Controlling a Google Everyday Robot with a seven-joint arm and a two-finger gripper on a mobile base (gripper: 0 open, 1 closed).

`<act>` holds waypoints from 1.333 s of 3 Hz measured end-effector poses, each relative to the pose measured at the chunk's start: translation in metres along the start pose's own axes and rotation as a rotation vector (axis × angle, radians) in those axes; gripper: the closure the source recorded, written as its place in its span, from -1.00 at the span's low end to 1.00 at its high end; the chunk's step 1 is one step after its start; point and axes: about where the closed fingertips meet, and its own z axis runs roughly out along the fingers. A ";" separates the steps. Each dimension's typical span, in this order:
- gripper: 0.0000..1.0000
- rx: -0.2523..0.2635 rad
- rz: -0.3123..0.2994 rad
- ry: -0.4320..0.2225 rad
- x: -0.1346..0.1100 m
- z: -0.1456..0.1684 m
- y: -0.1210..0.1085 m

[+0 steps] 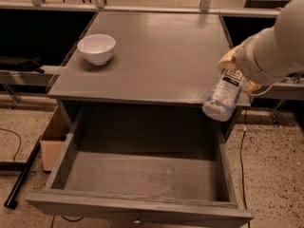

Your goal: Place blue plastic bottle into top drawer

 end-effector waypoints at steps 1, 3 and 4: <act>1.00 0.007 0.000 -0.013 -0.010 0.000 0.016; 1.00 -0.018 -0.008 -0.072 -0.030 0.020 0.030; 1.00 -0.001 -0.086 -0.088 -0.040 0.015 0.022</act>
Offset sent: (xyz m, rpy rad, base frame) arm -0.0284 0.0047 -0.0927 0.0385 0.1703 0.0530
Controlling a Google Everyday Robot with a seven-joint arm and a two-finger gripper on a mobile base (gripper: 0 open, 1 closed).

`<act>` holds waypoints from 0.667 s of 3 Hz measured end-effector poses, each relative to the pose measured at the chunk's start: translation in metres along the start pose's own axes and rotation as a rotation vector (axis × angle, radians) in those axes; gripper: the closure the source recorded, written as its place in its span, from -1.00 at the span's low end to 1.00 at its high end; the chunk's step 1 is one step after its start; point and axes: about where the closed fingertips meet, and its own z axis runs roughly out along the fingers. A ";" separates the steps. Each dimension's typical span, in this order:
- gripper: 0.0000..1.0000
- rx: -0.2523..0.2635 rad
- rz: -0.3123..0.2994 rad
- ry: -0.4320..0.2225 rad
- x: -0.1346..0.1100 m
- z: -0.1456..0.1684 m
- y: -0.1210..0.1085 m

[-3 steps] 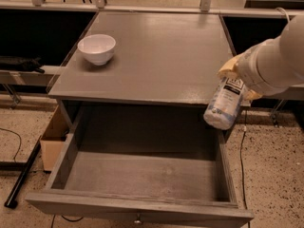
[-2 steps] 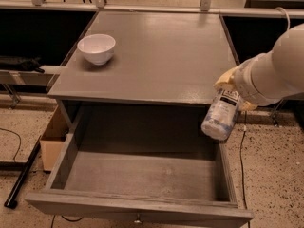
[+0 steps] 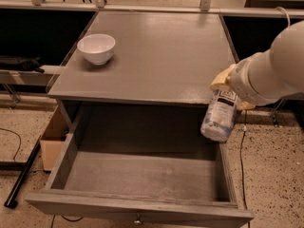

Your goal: Place blue plastic bottle into top drawer

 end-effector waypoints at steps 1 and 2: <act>1.00 0.027 -0.043 -0.006 -0.028 -0.007 0.000; 1.00 0.042 -0.064 -0.064 -0.085 -0.006 0.017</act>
Offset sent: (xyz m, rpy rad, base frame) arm -0.1058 0.0496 -0.0608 0.0318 0.0339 0.1290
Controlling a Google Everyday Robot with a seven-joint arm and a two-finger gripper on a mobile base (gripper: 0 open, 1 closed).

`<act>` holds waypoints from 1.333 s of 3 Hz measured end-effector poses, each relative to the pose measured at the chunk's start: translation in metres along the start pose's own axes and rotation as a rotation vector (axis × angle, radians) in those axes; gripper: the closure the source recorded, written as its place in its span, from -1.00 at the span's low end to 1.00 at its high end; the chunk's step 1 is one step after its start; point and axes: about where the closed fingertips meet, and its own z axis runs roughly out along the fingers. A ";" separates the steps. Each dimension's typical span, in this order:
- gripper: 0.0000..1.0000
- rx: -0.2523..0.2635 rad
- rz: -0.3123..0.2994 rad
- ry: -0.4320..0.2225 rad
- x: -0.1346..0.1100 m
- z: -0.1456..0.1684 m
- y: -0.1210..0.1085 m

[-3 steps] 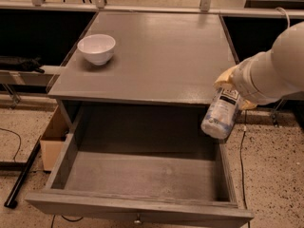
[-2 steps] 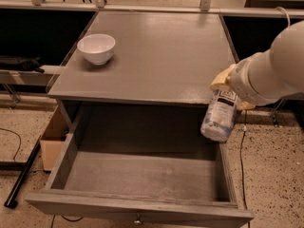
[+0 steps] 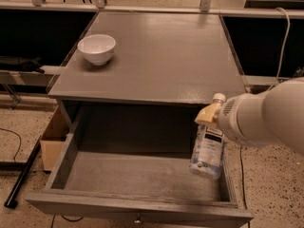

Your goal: Place blue plastic bottle into top drawer

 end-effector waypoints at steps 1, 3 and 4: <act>1.00 -0.002 0.004 -0.048 -0.032 0.005 0.011; 1.00 0.015 -0.025 -0.065 -0.035 0.013 -0.003; 1.00 0.015 -0.025 -0.066 -0.035 0.013 -0.003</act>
Offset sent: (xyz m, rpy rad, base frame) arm -0.0209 0.0079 -0.0176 0.0135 0.0311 0.0160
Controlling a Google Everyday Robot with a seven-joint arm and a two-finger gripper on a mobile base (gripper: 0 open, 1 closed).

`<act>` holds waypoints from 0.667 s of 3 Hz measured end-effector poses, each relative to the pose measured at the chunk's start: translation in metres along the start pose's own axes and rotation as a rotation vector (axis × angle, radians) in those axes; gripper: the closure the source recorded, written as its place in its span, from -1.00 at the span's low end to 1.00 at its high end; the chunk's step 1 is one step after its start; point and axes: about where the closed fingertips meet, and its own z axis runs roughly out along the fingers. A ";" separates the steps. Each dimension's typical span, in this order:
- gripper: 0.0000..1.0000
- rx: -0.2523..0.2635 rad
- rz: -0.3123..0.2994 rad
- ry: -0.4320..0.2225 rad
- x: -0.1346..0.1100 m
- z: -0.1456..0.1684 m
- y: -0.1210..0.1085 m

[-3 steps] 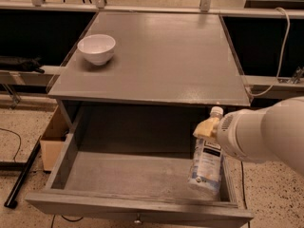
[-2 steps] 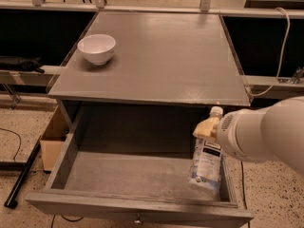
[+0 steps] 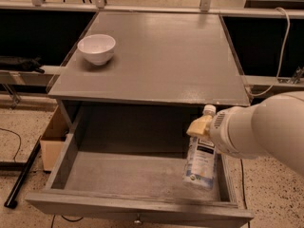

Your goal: Place blue plastic bottle into top drawer

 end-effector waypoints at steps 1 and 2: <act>1.00 -0.002 -0.024 -0.011 -0.005 0.005 -0.006; 1.00 -0.017 -0.093 -0.031 -0.016 0.013 -0.022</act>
Offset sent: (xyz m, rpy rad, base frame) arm 0.0009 0.0530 -0.0084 -0.1125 0.0164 0.1596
